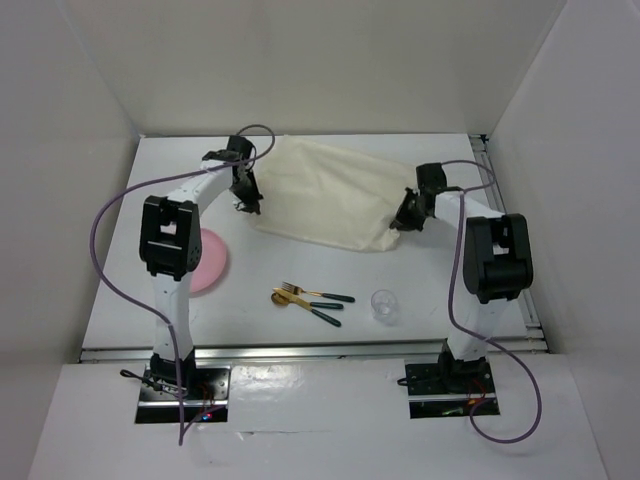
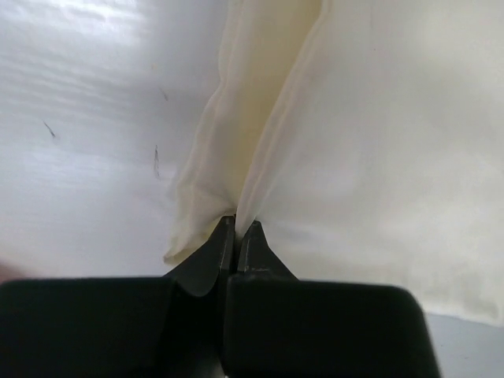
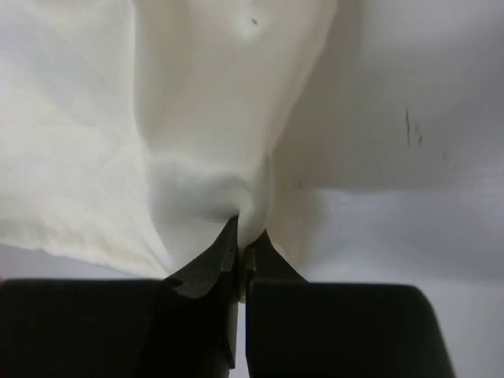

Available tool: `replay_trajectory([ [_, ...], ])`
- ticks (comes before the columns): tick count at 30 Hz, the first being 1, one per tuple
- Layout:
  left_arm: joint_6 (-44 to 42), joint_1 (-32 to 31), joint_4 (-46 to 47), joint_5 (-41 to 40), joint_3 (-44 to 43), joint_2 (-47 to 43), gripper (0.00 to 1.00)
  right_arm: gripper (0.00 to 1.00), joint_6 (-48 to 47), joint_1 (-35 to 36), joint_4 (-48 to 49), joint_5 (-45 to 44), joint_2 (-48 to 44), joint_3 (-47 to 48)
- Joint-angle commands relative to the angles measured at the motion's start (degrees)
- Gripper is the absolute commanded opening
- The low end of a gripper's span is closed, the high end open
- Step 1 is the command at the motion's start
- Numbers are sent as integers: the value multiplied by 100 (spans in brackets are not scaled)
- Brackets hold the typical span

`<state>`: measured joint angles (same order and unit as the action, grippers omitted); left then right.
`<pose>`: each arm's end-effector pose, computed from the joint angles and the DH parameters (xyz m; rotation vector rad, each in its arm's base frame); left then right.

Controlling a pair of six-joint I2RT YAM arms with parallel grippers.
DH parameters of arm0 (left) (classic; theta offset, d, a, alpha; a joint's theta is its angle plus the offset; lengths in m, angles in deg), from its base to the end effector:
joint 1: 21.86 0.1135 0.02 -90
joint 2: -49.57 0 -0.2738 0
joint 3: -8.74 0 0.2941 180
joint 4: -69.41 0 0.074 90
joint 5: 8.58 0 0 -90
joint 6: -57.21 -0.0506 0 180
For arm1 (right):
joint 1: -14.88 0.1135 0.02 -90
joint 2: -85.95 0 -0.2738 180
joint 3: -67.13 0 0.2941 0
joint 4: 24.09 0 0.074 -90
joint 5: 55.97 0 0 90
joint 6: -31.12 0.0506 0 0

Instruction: Set the dinner table for one person

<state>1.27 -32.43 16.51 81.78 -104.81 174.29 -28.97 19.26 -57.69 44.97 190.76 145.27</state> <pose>0.5101 -0.0955 0.1695 -0.5507 2.6583 -0.2452 0.4122 0.0412 0.1388 0.5229 2.6145 0.4525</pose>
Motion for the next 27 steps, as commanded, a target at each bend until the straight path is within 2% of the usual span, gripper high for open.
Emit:
replay_trajectory([
  [1,-137,169,-396,17,-649,61,0,0,-196,-60,-111,-381,144,658],
  [4,-190,231,-396,78,-485,-255,0,3,-248,-113,-112,-382,-127,659],
  [5,-190,283,-327,139,-414,-317,0,12,-249,-113,-112,-304,-189,606],
  [6,-190,283,-326,140,-335,-370,0,39,-310,-113,-112,-303,-250,605],
  [7,-190,283,-239,288,-143,-448,0,48,-310,-113,-172,-242,-251,605],
  [8,-190,283,-238,289,-62,-449,3,50,-310,-113,-173,-241,-251,605],
  [9,-190,283,-238,341,52,-449,31,61,-310,-113,-225,-241,-251,605],
  [12,-85,283,-344,220,280,-457,69,73,-310,-183,-226,-119,-303,553],
  [15,82,406,-291,9,579,-729,74,73,-258,-332,-226,57,-522,282],
  [20,627,661,253,-54,1616,-1598,74,73,119,-614,143,680,-1138,-545],
  [24,628,723,421,271,1846,-1531,76,72,400,-737,450,1085,-1578,-1239],
  [27,628,723,421,516,1915,-1267,83,72,515,-737,679,1305,-1710,-1591],
])
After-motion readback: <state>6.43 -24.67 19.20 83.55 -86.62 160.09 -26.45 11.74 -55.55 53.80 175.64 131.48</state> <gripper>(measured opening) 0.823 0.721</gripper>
